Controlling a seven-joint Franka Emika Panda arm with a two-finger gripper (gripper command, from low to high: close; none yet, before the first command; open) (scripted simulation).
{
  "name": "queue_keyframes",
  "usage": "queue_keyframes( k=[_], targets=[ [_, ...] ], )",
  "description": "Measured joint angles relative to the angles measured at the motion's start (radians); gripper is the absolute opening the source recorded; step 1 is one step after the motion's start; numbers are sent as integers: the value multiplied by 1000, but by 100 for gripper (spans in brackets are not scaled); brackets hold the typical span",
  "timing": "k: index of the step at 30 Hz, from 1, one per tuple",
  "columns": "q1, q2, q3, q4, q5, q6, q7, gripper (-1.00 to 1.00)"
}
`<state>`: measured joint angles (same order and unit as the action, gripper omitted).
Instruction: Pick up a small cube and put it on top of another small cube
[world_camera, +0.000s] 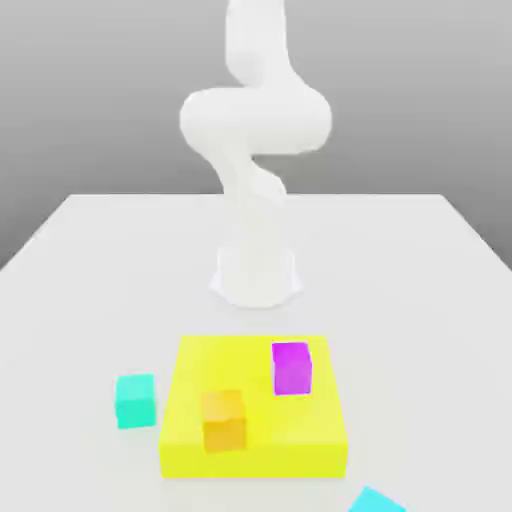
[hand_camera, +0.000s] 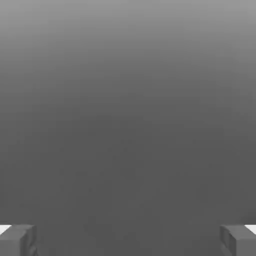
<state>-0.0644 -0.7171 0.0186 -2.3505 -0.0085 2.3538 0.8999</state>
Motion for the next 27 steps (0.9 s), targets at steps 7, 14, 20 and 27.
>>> queue_keyframes(
  k=[7,14,20,27],
  targets=[
    [-191,270,43,-156,-33,170,324,0],
    [-336,525,41,-305,-59,332,627,0],
    [-418,739,2,-427,-10,473,827,0],
    [-409,991,-9,-404,-1,675,854,-100]
  ],
)
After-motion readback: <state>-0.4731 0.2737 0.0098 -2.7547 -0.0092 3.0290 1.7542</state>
